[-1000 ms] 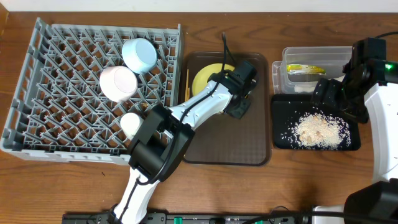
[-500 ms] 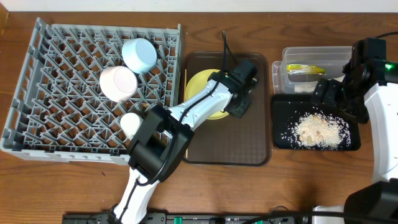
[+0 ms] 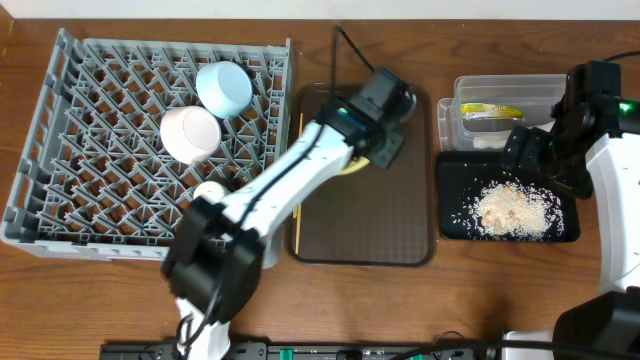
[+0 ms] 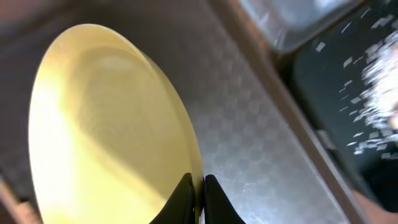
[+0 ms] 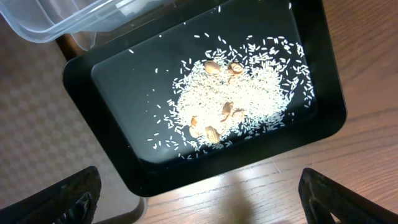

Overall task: Sort waste into correct bins and load items into the dishwasher
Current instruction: 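Lift the yellow plate and carry it left over the rack, then stand the yellow plate upright in the rack's right edge and release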

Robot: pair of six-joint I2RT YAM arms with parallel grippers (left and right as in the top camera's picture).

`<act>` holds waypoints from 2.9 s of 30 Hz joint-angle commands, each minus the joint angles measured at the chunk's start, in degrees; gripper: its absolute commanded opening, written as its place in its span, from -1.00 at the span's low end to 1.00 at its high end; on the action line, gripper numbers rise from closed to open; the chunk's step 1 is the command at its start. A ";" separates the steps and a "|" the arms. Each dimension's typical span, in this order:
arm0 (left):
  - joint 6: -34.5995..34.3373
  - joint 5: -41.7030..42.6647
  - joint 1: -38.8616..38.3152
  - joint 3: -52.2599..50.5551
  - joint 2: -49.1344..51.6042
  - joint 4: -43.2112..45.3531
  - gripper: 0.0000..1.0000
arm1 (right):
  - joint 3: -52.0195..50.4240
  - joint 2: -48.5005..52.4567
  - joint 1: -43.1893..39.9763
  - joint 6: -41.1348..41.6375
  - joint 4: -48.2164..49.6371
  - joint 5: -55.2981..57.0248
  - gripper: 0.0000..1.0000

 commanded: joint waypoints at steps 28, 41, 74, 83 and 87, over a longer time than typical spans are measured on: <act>-18.82 38.56 33.44 1.88 -11.06 19.04 -0.85 | 0.28 -1.16 -1.07 -0.42 -0.48 -0.02 0.99; -30.64 32.65 33.44 1.84 -5.68 21.57 -0.85 | 0.28 -1.16 -1.07 -0.44 -0.72 0.02 0.99; -30.95 26.67 35.71 0.37 -3.78 18.23 -0.85 | 0.28 -1.16 -1.07 -0.44 -0.92 0.00 0.98; -26.56 12.55 36.44 -0.07 -3.76 9.60 -0.85 | 0.28 -1.16 -1.07 -0.44 -0.92 0.00 0.99; -24.87 8.57 36.44 -0.07 -3.76 7.65 -0.70 | 0.28 -1.16 -1.07 -0.44 -0.94 -0.02 0.99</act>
